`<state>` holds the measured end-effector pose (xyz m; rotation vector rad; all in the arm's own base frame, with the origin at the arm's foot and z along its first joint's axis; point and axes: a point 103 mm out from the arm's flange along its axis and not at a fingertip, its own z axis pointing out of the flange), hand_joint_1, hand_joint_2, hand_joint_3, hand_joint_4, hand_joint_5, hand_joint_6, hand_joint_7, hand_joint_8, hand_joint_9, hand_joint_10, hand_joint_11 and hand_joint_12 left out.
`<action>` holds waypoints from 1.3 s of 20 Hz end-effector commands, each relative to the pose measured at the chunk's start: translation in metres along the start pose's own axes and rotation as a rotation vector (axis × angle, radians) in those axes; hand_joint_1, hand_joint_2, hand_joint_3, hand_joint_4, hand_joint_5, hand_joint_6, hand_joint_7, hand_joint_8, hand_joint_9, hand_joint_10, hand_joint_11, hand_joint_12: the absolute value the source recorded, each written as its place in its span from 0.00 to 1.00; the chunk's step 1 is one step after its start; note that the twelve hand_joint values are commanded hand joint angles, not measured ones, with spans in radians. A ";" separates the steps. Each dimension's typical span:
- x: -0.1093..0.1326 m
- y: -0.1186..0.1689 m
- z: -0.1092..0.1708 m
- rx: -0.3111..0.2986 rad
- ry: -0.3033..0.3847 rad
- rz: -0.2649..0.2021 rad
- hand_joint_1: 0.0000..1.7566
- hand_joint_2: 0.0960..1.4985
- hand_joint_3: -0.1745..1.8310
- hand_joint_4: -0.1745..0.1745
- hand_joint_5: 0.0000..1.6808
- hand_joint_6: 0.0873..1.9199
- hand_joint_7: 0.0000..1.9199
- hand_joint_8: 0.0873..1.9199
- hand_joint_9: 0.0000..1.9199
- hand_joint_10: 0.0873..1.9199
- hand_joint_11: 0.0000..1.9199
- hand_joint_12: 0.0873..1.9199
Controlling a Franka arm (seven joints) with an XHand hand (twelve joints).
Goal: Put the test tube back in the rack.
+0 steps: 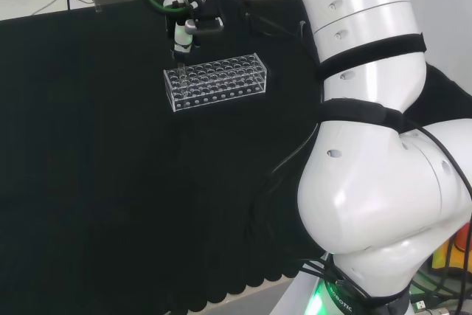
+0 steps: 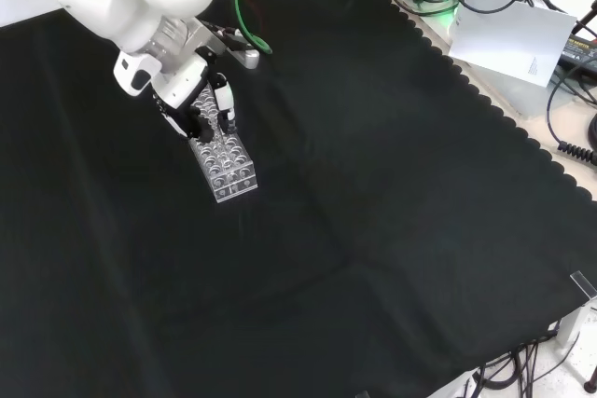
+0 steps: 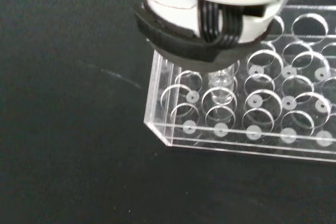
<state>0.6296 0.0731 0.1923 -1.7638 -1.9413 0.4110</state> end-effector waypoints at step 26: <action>0.007 -0.003 -0.002 0.035 0.035 -0.071 0.65 0.27 0.48 0.55 0.24 0.30 0.11 0.46 0.23 0.46 0.19 0.75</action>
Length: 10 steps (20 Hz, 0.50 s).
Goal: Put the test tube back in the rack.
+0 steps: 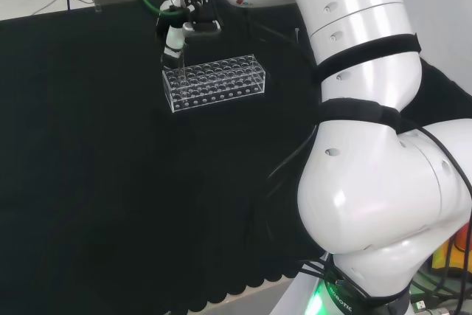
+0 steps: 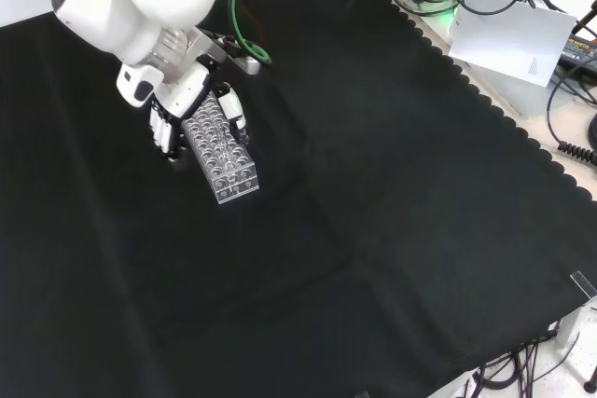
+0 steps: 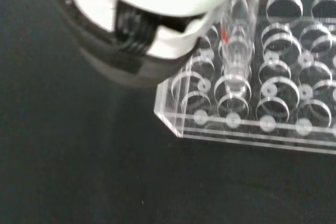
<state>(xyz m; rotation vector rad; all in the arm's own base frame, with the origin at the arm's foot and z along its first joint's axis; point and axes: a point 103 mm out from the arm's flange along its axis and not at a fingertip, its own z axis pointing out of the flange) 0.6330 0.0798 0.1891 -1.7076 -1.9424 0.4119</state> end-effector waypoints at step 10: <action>0.018 -0.050 -0.057 -0.140 0.004 -0.114 0.60 0.27 0.46 0.58 0.21 0.22 0.08 0.46 0.16 0.47 0.14 0.78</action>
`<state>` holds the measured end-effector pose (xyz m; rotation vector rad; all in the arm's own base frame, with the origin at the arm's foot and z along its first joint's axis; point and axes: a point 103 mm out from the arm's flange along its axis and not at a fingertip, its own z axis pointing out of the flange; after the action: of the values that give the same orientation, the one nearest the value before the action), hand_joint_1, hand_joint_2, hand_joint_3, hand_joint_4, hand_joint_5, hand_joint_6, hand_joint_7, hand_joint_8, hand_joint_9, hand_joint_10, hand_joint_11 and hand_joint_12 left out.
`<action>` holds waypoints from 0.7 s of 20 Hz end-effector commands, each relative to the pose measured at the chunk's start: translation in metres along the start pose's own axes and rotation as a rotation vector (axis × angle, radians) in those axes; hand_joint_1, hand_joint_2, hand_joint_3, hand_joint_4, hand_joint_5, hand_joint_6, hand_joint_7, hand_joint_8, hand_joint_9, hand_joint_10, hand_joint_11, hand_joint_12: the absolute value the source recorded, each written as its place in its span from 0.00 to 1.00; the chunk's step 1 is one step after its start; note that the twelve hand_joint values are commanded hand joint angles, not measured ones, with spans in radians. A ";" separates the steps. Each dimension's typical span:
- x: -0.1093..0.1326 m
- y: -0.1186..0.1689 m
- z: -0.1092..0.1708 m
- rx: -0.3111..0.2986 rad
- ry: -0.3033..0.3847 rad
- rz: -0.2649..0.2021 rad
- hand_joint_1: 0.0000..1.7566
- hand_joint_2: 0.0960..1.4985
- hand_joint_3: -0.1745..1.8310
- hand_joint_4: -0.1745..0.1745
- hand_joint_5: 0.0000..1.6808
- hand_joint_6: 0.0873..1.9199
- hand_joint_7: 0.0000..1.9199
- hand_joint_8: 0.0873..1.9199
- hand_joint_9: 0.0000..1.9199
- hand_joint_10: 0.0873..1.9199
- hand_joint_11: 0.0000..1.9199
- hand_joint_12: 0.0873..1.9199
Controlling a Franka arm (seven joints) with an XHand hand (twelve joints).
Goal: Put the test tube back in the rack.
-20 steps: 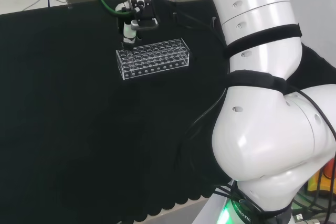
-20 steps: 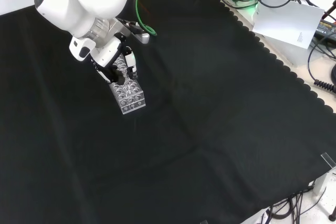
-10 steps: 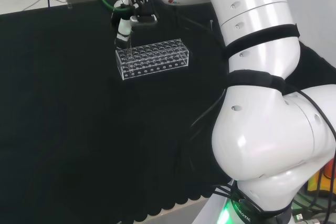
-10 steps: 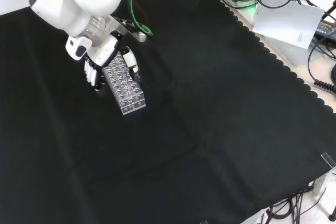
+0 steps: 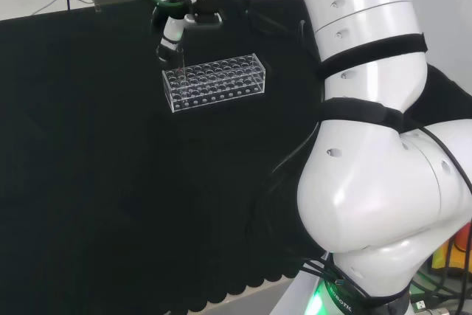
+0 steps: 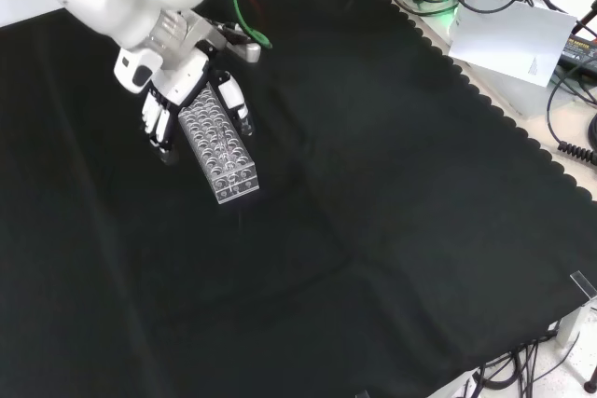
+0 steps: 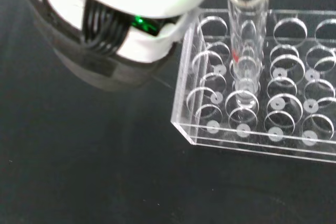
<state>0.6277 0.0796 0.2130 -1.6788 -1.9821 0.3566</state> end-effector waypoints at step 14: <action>0.051 -0.100 -0.115 -0.260 -0.069 -0.140 0.57 0.30 0.42 0.60 0.21 0.15 0.07 0.46 0.16 0.48 0.13 0.78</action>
<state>0.6131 0.0882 0.3442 -1.6971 -2.2044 0.1528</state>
